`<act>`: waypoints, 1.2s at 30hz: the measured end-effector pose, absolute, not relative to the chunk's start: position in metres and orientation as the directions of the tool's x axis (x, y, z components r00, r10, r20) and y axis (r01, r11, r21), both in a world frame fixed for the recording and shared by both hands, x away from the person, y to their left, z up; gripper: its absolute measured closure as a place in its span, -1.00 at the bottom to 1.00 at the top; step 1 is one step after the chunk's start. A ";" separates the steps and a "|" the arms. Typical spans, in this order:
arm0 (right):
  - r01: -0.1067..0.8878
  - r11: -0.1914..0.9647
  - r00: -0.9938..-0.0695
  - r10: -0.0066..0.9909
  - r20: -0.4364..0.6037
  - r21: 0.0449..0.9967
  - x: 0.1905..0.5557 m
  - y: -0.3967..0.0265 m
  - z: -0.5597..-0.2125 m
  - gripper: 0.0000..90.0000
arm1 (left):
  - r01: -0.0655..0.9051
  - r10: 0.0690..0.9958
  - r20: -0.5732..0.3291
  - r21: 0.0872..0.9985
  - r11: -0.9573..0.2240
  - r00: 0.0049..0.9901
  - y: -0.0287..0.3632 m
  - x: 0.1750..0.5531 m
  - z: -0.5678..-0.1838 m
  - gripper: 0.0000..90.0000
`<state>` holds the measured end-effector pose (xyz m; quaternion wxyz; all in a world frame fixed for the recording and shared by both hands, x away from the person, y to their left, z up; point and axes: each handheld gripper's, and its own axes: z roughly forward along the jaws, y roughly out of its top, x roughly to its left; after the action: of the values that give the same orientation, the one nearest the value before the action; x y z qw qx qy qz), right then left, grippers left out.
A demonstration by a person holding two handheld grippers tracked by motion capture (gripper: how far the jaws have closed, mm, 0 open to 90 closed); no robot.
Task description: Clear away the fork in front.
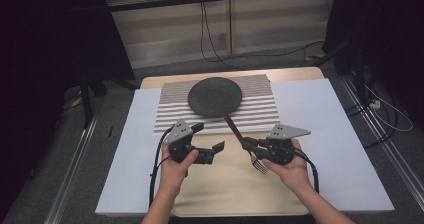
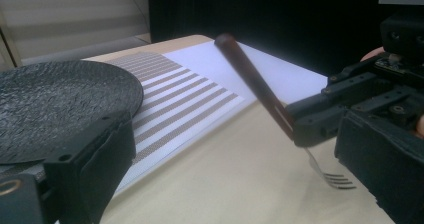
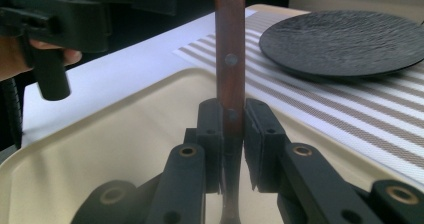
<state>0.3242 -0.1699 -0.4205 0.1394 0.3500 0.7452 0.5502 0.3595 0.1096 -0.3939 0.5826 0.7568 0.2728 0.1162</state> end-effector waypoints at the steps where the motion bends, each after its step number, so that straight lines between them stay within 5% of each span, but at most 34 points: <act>1: 0.363 0.150 -0.716 0.676 0.172 0.920 0.324 -0.168 -0.421 0.75 | 0.280 0.552 -0.146 0.945 -0.167 0.821 0.108 0.360 -0.395 -0.93; 11: 0.344 0.179 -0.744 0.650 0.151 0.922 0.320 -0.156 -0.420 0.75 | 0.409 0.559 -0.299 0.909 -0.080 0.773 0.088 0.369 -0.398 -0.73; 13: 0.339 0.177 -0.753 0.640 0.153 0.924 0.319 -0.153 -0.419 0.75 | 0.398 0.539 -0.293 0.913 -0.088 0.790 0.083 0.367 -0.397 -0.41; 15: 0.323 0.173 -0.764 0.629 0.148 0.931 0.317 -0.151 -0.416 0.74 | 0.417 0.508 -0.332 0.907 -0.061 0.795 0.081 0.366 -0.395 0.38; 18: 0.304 0.195 -0.773 0.622 0.122 0.932 0.316 -0.146 -0.415 0.82 | 0.478 0.463 -0.407 0.878 -0.040 0.787 0.081 0.368 -0.390 0.80; 19: 0.298 0.208 -0.782 0.612 0.114 0.932 0.316 -0.147 -0.415 0.96 | 0.492 0.455 -0.420 0.870 -0.046 0.785 0.081 0.369 -0.388 0.80; 30: 0.303 0.147 -0.740 0.659 0.135 0.942 0.317 -0.173 -0.418 0.17 | 0.521 0.432 -0.454 0.852 -0.045 0.779 0.109 0.373 -0.369 0.80; 36: 0.297 0.123 -0.729 0.670 0.141 0.947 0.316 -0.185 -0.417 0.00 | 0.528 0.435 -0.446 0.845 -0.083 0.782 0.121 0.372 -0.367 0.80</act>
<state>0.3164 -0.1851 -0.4171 0.1624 0.3303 0.7316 0.5738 0.3724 0.1208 -0.3668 0.5924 0.7350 0.3276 -0.0393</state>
